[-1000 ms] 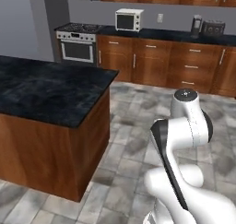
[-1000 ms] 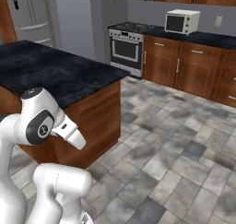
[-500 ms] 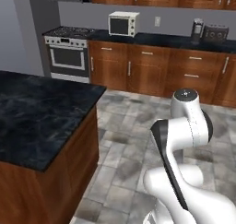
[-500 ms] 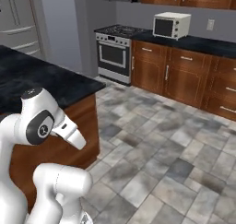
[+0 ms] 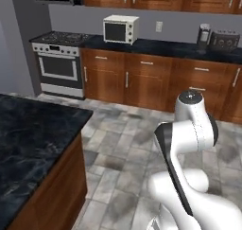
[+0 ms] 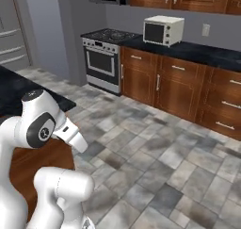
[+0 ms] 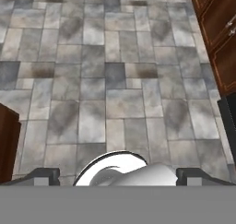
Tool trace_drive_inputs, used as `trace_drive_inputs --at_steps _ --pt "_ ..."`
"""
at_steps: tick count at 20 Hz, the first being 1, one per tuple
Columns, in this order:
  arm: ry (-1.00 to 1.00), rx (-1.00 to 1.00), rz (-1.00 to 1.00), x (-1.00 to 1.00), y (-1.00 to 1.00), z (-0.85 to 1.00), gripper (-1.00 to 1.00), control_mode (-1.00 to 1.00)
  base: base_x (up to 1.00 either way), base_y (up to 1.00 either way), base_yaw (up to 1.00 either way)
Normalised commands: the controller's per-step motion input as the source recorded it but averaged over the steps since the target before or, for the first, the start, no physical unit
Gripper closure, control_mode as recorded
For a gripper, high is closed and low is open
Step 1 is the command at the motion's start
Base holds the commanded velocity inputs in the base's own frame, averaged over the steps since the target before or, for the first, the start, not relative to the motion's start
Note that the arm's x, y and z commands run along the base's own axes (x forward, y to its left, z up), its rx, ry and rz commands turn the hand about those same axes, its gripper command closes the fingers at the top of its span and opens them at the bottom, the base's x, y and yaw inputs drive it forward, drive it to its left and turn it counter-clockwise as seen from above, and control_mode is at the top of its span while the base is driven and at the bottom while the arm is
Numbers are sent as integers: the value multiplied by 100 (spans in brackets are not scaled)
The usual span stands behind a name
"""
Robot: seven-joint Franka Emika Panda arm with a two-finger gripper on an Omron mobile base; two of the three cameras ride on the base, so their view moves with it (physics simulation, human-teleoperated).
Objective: Take the chicken drumsticks from the pan and place one on each plate on the dining counter.
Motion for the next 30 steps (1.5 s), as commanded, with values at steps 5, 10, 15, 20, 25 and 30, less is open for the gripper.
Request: trace_drive_inputs --at_steps 5,10,15,20,25,30 --pt "0 0 0 0 0 0 -100 100 100 -33 15" --pt "0 0 0 0 0 0 -100 100 100 -22 26" --pt "0 0 0 0 0 0 -100 100 100 -11 32" --pt "0 0 0 0 0 0 -100 100 100 -7 36" --pt "0 0 0 0 0 0 -100 100 100 -5 33" --pt "0 0 0 0 0 0 -100 100 100 -13 33"
